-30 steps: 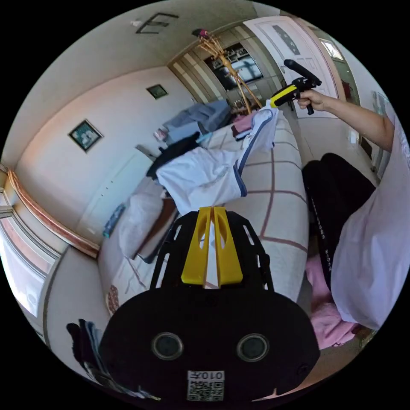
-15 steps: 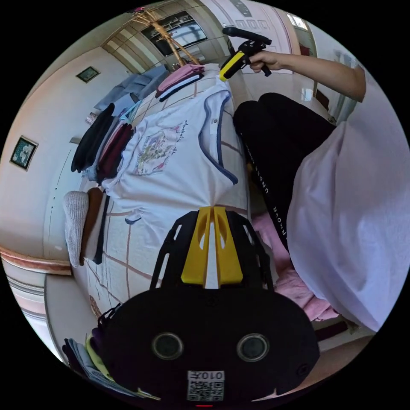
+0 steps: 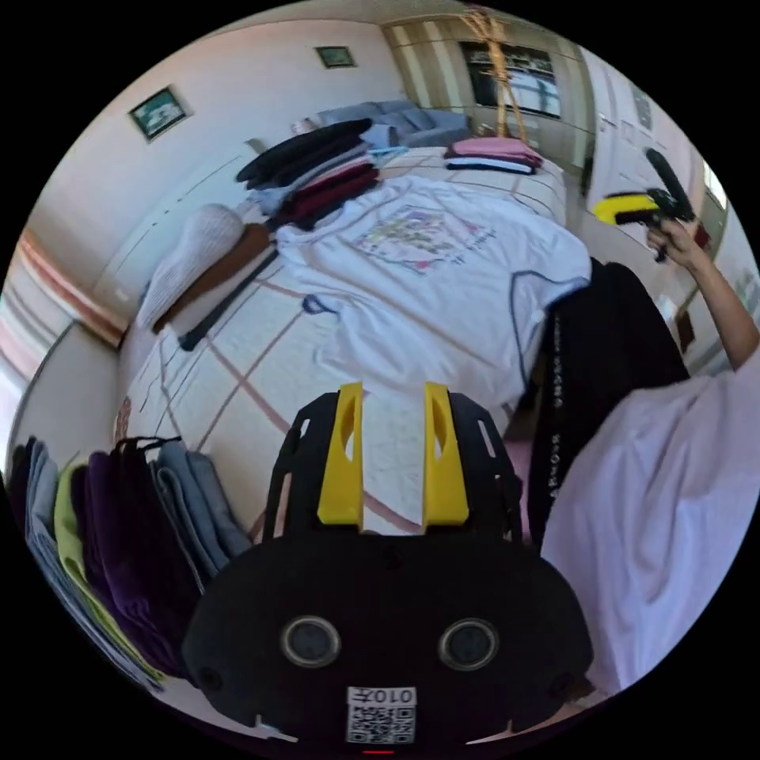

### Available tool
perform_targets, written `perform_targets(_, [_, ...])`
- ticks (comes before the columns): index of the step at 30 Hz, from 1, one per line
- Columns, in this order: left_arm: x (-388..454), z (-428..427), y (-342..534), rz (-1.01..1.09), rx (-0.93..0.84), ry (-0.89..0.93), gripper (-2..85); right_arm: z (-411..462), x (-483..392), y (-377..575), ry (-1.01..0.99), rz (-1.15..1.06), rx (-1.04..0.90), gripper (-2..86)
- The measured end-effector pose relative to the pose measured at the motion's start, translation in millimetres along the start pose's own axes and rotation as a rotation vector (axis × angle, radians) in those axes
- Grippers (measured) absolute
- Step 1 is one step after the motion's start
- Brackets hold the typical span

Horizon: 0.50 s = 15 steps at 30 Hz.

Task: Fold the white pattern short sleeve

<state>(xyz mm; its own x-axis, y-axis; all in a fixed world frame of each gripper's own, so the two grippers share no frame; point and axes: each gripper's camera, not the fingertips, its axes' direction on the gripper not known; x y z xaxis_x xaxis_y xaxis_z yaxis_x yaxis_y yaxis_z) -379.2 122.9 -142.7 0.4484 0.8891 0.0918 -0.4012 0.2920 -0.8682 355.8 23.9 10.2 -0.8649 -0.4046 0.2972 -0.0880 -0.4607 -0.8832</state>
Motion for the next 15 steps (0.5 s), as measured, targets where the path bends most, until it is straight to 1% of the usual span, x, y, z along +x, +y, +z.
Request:
perform_targets(1, [-23, 5, 3, -0.11, 0.013, -0.028, 9.5, -6, -5, -5, 0.013, 0.002, 0.046, 5.7])
perform_targets(2, [-33, 8, 3, -0.16, 0.021, -0.026, 9.6, -10, -9, -12, 0.029, 0.002, 0.083, 5.7])
perform_targets(4, [-68, 28, 3, -0.316, 0.036, 0.076, 9.5, -14, -15, -24, 0.045, -0.006, 0.126, 5.7])
perform_targets(6, [-78, 46, -1, -0.365, 0.014, 0.153, 8.6, -17, -19, -36, 0.058, -0.012, 0.155, 5.6])
perform_targets(10, [-69, 78, 2, -0.394, -0.078, 0.112, 4.4, -15, -26, -56, 0.067, -0.019, 0.171, 5.0])
perform_targets(12, [-65, 73, 10, -0.411, -0.044, 0.106, 2.5, -12, -27, -61, 0.056, -0.018, 0.165, 4.7])
perform_targets(15, [-66, 52, 29, -0.409, 0.031, 0.167, 0.7, -6, -28, -70, 0.056, -0.013, 0.142, 3.9])
